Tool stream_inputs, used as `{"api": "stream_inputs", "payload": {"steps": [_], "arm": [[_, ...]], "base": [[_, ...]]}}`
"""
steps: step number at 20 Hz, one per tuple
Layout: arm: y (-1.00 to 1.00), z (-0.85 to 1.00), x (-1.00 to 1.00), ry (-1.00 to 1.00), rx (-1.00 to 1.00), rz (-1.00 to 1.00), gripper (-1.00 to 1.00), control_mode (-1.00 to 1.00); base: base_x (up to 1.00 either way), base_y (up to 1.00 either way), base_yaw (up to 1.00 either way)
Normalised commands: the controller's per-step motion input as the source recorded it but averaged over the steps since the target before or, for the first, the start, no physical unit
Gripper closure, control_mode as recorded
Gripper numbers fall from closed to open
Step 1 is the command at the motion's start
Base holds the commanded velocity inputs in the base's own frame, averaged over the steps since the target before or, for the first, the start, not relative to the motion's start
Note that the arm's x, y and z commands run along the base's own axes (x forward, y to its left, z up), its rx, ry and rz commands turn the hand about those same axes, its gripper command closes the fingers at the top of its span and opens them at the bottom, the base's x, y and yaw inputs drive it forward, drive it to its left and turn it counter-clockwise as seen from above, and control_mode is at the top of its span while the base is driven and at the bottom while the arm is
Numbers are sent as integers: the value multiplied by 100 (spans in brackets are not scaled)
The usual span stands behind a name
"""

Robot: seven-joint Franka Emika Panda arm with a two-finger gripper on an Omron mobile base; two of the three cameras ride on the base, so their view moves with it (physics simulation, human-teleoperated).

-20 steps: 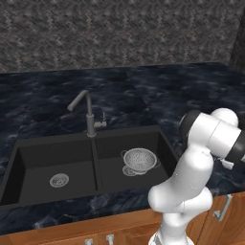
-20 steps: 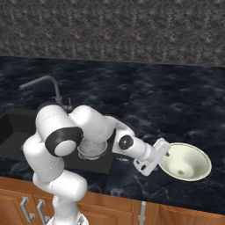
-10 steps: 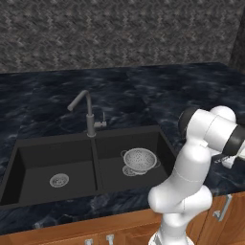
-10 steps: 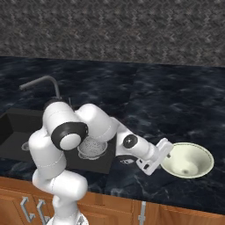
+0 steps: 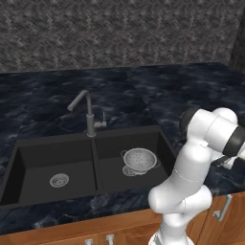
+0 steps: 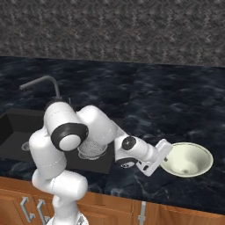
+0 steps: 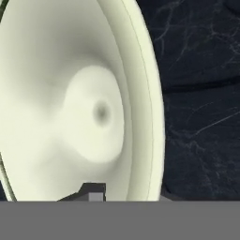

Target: Place the bowl in the left basin and the colander in the right basin of the sink.

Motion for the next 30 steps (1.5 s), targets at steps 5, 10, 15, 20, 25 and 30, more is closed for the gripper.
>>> {"api": "stream_inputs", "payload": {"steps": [5, 10, 15, 20, 25, 30], "arm": [[0, 48, 0, 0, 0, 0, 100, -100], [0, 72, -3, -1, 0, 2, 100, -100], [0, 71, -1, -1, 2, 6, 100, -100], [0, 76, -1, 0, 2, 8, 100, -100], [6, 71, -8, 0, 4, 10, 100, -100], [17, 56, -37, 0, 4, 14, 100, -100]], "base": [[0, 0, 0], [0, 0, 0], [0, 0, 0], [0, 0, 0], [0, 0, 0], [0, 0, 0]]}}
